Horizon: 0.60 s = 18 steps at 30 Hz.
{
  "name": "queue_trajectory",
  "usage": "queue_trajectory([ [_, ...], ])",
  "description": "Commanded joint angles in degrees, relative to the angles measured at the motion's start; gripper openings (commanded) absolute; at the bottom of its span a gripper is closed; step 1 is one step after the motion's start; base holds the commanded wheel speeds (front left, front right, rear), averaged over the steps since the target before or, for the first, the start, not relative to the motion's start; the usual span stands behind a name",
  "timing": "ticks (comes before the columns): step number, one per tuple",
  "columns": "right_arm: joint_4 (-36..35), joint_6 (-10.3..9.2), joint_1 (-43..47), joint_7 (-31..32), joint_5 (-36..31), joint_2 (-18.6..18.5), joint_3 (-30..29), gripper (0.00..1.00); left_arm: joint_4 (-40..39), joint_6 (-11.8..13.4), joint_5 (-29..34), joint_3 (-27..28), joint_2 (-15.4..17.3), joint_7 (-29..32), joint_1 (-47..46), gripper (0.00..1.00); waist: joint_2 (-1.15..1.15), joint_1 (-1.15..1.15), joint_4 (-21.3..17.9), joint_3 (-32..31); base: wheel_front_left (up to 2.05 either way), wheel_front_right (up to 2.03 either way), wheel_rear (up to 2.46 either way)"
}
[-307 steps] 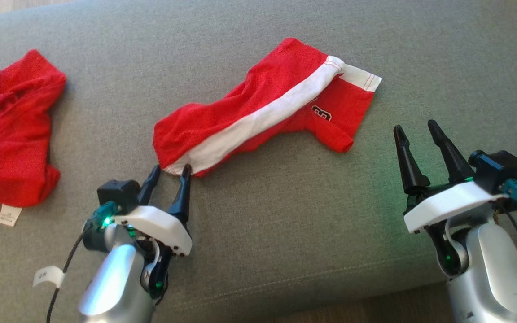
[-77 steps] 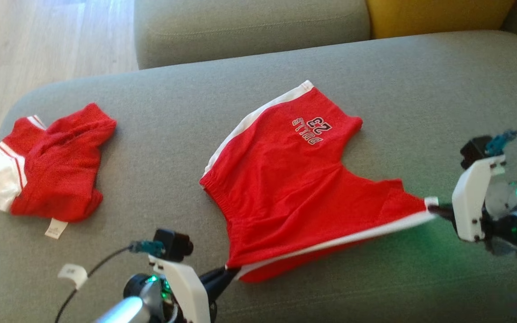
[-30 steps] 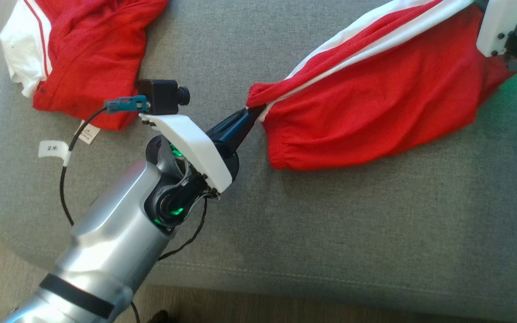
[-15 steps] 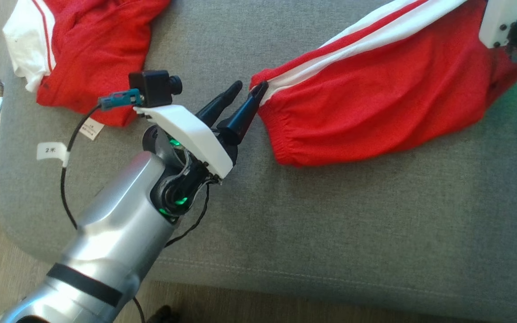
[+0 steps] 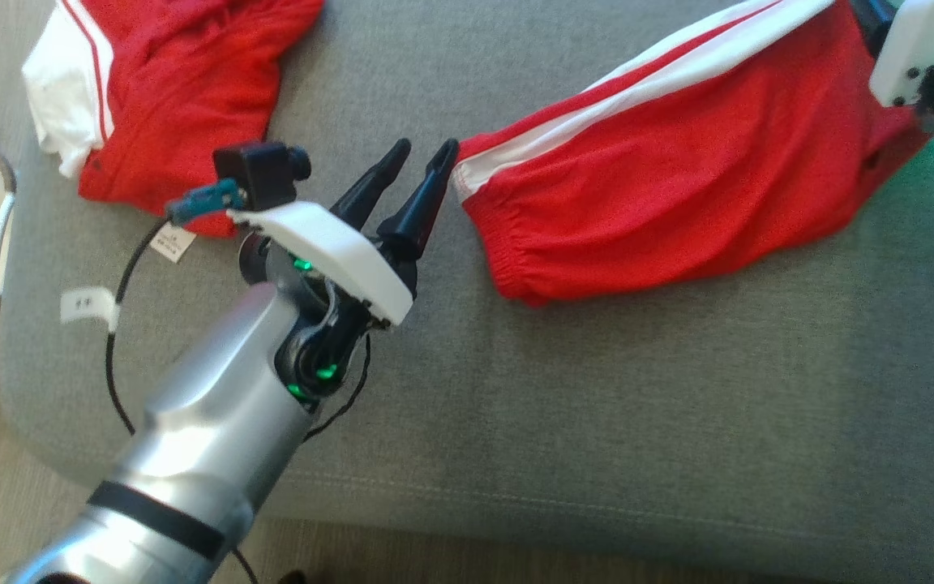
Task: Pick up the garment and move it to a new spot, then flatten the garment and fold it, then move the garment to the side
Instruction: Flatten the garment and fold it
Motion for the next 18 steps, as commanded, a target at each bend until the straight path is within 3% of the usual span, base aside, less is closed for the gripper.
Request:
queue_trajectory([
  [1, -1.1, -0.03, -0.27, -2.22, 0.26, 1.57, -0.39, 1.0, -1.09, 0.22, 0.84, 1.65, 1.65, -1.57, 0.1, 1.0, 0.0, -0.01, -1.39, -2.08, 0.0, 0.0, 0.0],
  [4, -0.27, -0.03, 1.32, -6.62, -0.06, 2.95, -0.64, 1.0, -0.95, 1.11, 2.03, 1.94, 1.81, -4.67, 2.09, 1.0, 0.0, -0.01, -3.05, -4.87, 0.0, 0.0, 0.0],
  [9, -2.25, -0.03, 5.57, -14.73, 3.55, 4.93, -2.62, 1.0, -2.95, 5.27, 5.93, 6.01, 2.94, -7.98, 5.66, 1.0, 0.0, -0.01, -5.94, -9.51, 0.0, 0.0, 0.0],
  [14, -8.29, -0.03, 12.52, -20.79, 5.78, 5.99, -1.38, 1.0, -11.06, 9.68, 14.74, 16.9, 2.49, -8.23, 11.97, 1.0, 0.0, -0.01, -8.66, -13.1, 0.0, 0.0, 0.0],
  [18, -15.77, -0.03, 19.03, -22.45, 4.68, 5.46, -1.11, 1.0, -17.02, 10.93, 22.99, 24.5, 0.78, -8.24, 18.71, 1.0, 0.0, -0.01, -10.51, -15.37, 0.0, 0.0, 0.0],
])
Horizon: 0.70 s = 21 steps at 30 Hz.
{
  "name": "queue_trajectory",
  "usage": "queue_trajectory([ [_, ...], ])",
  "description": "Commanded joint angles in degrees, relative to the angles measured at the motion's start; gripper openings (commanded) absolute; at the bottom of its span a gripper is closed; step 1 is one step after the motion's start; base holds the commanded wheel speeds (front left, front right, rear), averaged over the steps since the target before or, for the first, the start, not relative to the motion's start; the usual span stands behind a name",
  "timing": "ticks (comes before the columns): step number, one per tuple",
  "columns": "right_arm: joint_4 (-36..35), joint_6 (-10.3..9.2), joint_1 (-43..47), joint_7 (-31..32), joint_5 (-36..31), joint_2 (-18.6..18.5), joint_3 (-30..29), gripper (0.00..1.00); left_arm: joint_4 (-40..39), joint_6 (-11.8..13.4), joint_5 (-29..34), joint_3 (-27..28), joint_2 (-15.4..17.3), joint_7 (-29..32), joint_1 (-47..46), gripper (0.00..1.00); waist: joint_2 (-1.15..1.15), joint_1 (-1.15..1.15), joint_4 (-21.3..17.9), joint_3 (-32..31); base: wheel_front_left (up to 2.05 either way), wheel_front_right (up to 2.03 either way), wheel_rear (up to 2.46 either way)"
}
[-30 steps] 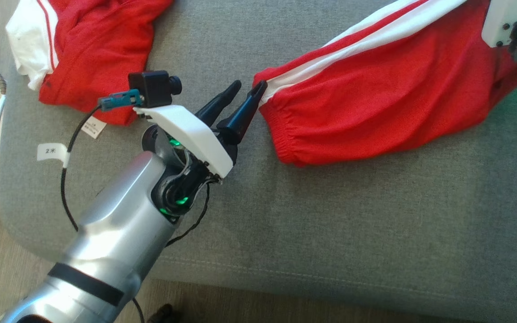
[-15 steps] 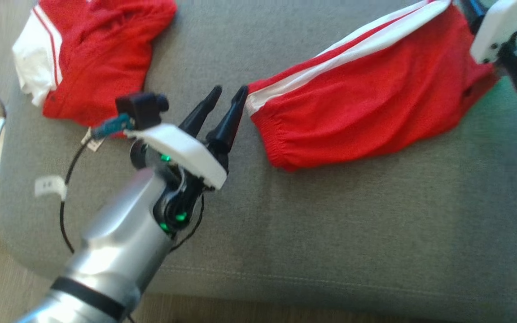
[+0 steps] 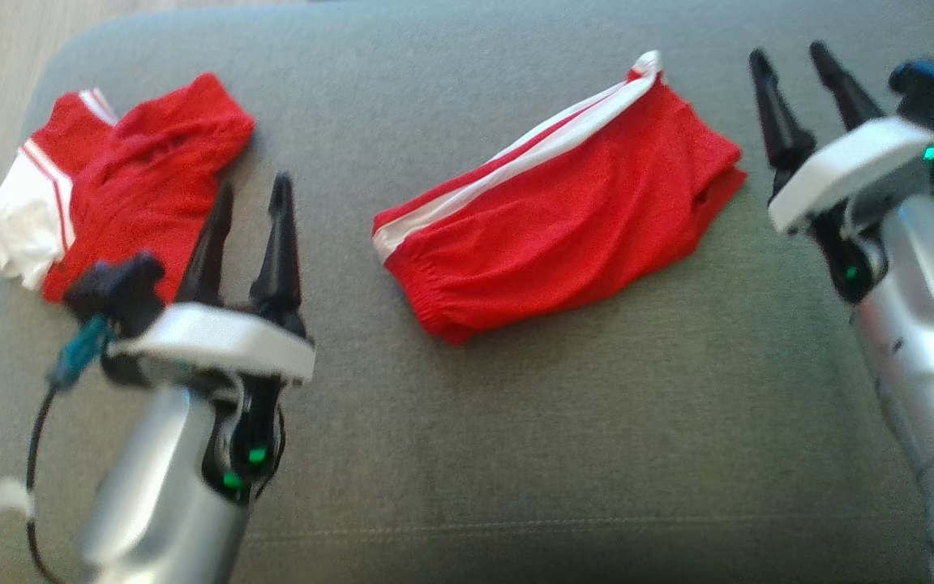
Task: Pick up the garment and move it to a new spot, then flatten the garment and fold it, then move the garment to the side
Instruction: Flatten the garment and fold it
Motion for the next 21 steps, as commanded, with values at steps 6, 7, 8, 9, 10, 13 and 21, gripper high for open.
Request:
queue_trajectory([
  [6, -19.75, -0.02, 17.05, -0.74, -8.28, 2.27, -5.79, 1.0, -6.25, -1.59, 11.86, 10.82, -3.11, -0.44, 9.66, 1.0, 0.0, 0.01, -3.83, -5.23, 0.0, 0.0, 0.0],
  [7, -21.81, -0.02, 19.78, -0.75, -9.44, 3.12, -7.09, 1.0, -6.5, -1.97, 13.79, 11.36, -3.41, -0.44, 10.93, 1.0, 0.0, 0.01, -3.99, -5.7, 0.0, 0.0, 0.0],
  [8, -23.63, -0.02, 22.46, -0.75, -10.27, 4.15, -8.57, 1.0, -6.62, -2.33, 15.2, 11.92, -3.86, -0.44, 12.21, 1.0, 0.0, 0.01, -4.08, -6.14, 0.0, 0.0, 0.0],
  [9, -25.3, -0.02, 25.07, -0.75, -10.87, 5.24, -10.18, 1.0, -6.66, -2.69, 16.09, 12.53, -4.4, -0.44, 13.44, 1.0, 0.0, 0.01, -4.1, -6.53, 0.0, 0.0, 0.0],
  [10, -25.3, -0.02, 25.07, -0.75, -10.87, 5.24, -10.18, 1.0, -6.66, -2.69, 16.09, 12.53, -4.4, -0.44, 13.44, 1.0, 0.0, 0.01, -4.1, -6.53, 0.0, 0.0, 0.0],
  [13, -29.3, -0.02, 31.74, -0.75, -12.35, 7.72, -13.43, 1.0, -7.03, -3.9, 18.14, 14.03, -5.66, -0.44, 16.52, 1.0, 0.0, 0.01, -4.22, -7.25, 0.0, 0.0, 0.0],
  [21, -33.61, -0.02, 38.03, -0.32, -14.74, 9.97, -16.77, 1.0, -6.77, -5.83, 22.3, 15.16, -6.63, -0.44, 19.39, 1.0, 0.0, 0.01, -3.79, -7.34, 0.0, 0.0, 0.0],
])
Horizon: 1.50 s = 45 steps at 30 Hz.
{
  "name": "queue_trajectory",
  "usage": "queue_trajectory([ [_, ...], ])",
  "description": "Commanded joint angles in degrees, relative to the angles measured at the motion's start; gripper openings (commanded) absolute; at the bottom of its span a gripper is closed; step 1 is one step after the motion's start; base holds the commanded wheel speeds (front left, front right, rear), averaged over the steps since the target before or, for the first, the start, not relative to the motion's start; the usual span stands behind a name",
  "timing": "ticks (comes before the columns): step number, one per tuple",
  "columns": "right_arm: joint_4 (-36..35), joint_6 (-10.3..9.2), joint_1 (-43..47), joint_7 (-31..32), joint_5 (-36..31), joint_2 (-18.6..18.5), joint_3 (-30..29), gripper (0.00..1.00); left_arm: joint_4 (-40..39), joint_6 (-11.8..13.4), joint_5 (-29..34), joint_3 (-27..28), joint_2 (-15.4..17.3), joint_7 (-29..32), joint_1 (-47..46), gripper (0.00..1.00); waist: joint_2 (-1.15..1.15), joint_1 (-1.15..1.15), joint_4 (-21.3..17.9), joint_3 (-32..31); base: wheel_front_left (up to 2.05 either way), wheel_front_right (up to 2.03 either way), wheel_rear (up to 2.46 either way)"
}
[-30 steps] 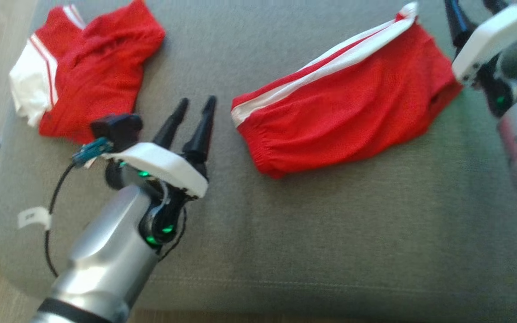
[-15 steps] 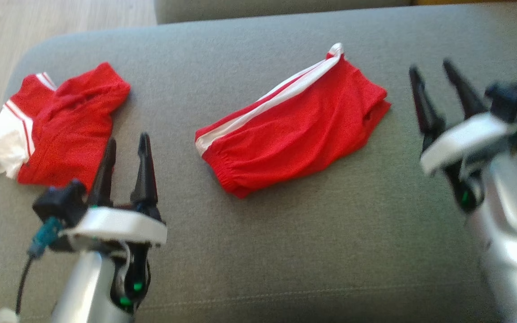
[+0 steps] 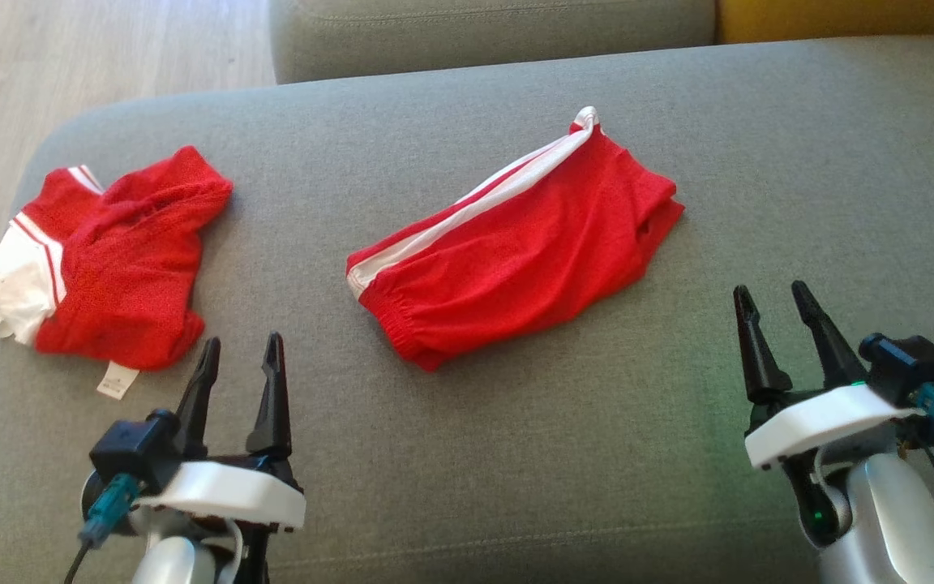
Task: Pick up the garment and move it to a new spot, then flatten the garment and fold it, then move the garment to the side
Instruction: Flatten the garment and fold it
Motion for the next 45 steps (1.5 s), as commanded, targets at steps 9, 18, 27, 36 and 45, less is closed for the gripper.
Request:
queue_trajectory([
  [9, -0.18, -0.03, -3.73, 6.5, 10.48, 0.78, -0.26, 1.0, -1.28, -0.29, -0.3, 0.29, -0.04, -0.43, -3.25, 1.0, 0.0, 0.01, 2.68, 2.15, 0.0, 0.0, 0.0],
  [18, 9.27, -0.03, -12.19, 15.02, 29.08, 0.81, -5.0, 1.0, 0.59, -0.56, -7.55, -0.07, -0.04, -0.43, -5.3, 1.0, 0.0, 0.01, 7.51, 5.69, 0.0, 0.0, 0.0],
  [27, 27.66, -0.03, -22.46, 20.52, 35.1, 0.68, -17.58, 1.0, 2.04, 0.12, -13.01, -2.39, -0.05, -0.43, -6.93, 1.0, 0.0, 0.01, 13.62, 7.09, 0.0, 0.0, 0.0],
  [36, 36.05, -0.03, -29.06, 23.82, 36.26, -0.59, -24.29, 1.0, 3.23, 1.28, -15.78, -1.9, -0.05, -0.43, -6.72, 1.0, 0.0, 0.01, 17.37, 7.83, 0.0, 0.0, 0.0],
  [45, 40.46, -0.03, -31.96, 25.23, 34.32, -2.59, -24.67, 1.0, 3.2, 1.26, -16.09, -2.44, -0.05, -0.44, -7.34, 1.0, 0.0, 0.01, 18.76, 9.28, 0.0, 0.0, 0.0],
])
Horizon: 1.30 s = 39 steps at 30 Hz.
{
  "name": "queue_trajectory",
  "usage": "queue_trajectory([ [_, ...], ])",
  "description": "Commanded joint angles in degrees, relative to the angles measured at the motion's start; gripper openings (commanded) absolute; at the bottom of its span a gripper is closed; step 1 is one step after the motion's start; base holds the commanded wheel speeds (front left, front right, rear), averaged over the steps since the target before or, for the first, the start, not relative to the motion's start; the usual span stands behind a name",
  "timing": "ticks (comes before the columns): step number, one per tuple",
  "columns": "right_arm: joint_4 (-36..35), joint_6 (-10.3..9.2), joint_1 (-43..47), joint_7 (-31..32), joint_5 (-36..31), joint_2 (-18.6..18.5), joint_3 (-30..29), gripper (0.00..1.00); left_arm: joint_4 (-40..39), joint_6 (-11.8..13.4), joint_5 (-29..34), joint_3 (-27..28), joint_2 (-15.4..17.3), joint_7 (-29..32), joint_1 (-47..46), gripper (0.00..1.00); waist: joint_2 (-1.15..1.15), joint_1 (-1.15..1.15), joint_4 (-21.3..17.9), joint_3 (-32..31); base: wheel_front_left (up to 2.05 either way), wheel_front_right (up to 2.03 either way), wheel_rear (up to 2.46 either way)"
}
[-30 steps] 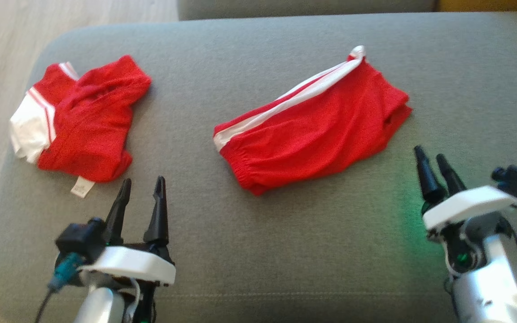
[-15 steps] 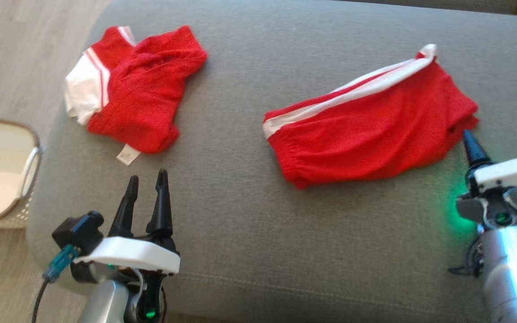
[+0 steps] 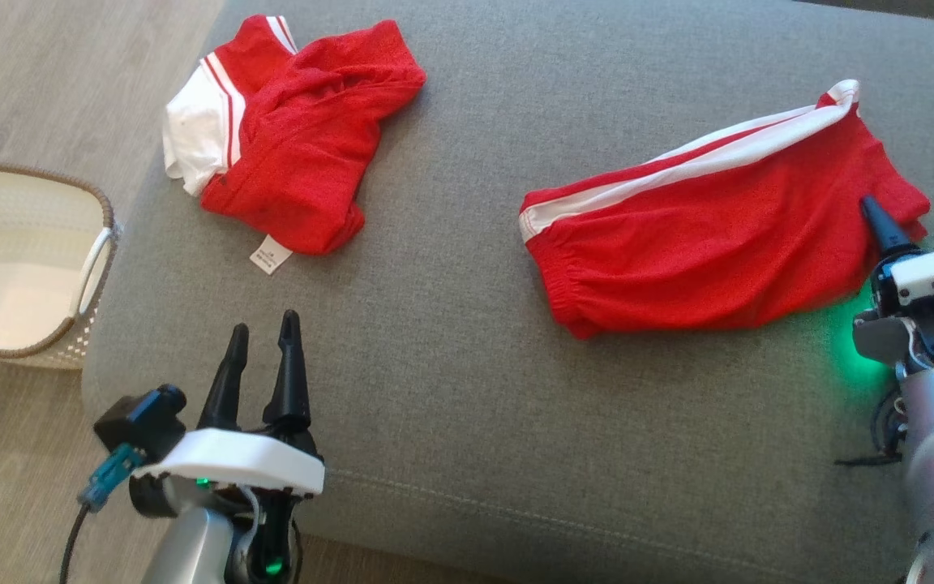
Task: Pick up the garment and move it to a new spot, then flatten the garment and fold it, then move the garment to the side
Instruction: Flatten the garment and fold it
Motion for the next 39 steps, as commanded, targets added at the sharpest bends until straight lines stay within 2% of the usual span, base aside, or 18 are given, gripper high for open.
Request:
queue_trajectory([
  [1, 0.95, 0.03, -1.03, 0.82, -0.24, 1.51, 1.38, 1.0, -1.78, 0.14, -0.31, 1.42, 0.33, -0.44, -2.68, 1.0, 0.0, 0.0, 0.06, 0.29, 0.0, 0.0, 0.0],
  [8, 5.5, 0.03, -4.54, 1.41, -2.39, 1.0, 2.33, 0.98, -3.73, -0.27, -1.63, 1.52, 0.33, -0.44, -3.83, 1.0, 0.0, 0.0, -0.2, 1.25, 0.0, 0.0, 0.0],
  [9, 5.93, 0.03, -4.79, 1.6, -2.63, 1.08, 2.58, 0.58, -4.04, -0.43, -1.66, 1.39, 0.33, -0.44, -3.91, 1.0, 0.0, 0.0, -0.32, 1.28, 0.0, 0.0, 0.0],
  [10, 6.23, 0.03, -4.96, 1.29, -3.03, 1.05, 2.88, 0.0, -4.25, -0.5, -1.66, 1.27, 0.33, -0.44, -3.97, 1.0, 0.0, 0.0, -0.47, 1.32, 0.0, 0.0, 0.0],
  [14, 6.41, 0.03, -5.83, -2.11, -3.43, 1.4, 3.03, 0.0, -4.61, -0.41, -2.21, 1.26, 0.32, -0.44, -4.38, 1.0, 0.0, 0.0, -1.45, 1.25, 0.0, 0.0, 0.0],
  [21, 4.27, 0.03, -4.75, -7.69, -0.02, 3.06, 1.05, 0.0, -4.06, -0.38, -2.54, 1.49, 0.32, -0.44, -3.65, 1.0, 0.0, 0.0, -4.22, -0.83, 0.0, 0.0, 0.0],
  [29, 3.76, 0.03, -1.72, -16.37, 4.59, 4.32, -3.82, 0.0, -3.82, -0.39, -2.57, 2.11, 0.32, -0.44, -2.67, 1.0, 0.0, 0.0, -8.08, -3.42, 0.0, 0.0, 0.0],
  [33, 4.5, 0.03, -0.55, -20.75, 6.9, 4.84, -6.55, 0.0, -3.53, -0.56, -0.53, 2.12, 0.32, -0.44, -2.08, 1.0, 0.0, 0.0, -9.76, -4.63, 0.0, 0.0, 0.0],
  [39, 7.12, 0.03, 0.86, -21.7, 8.44, 5.17, -5.47, 0.0, -3.42, -0.42, 0.64, 1.85, 0.32, -0.44, -1.42, 1.0, 0.0, 0.0, -10.99, -5.63, 0.0, 0.0, 0.0],
])
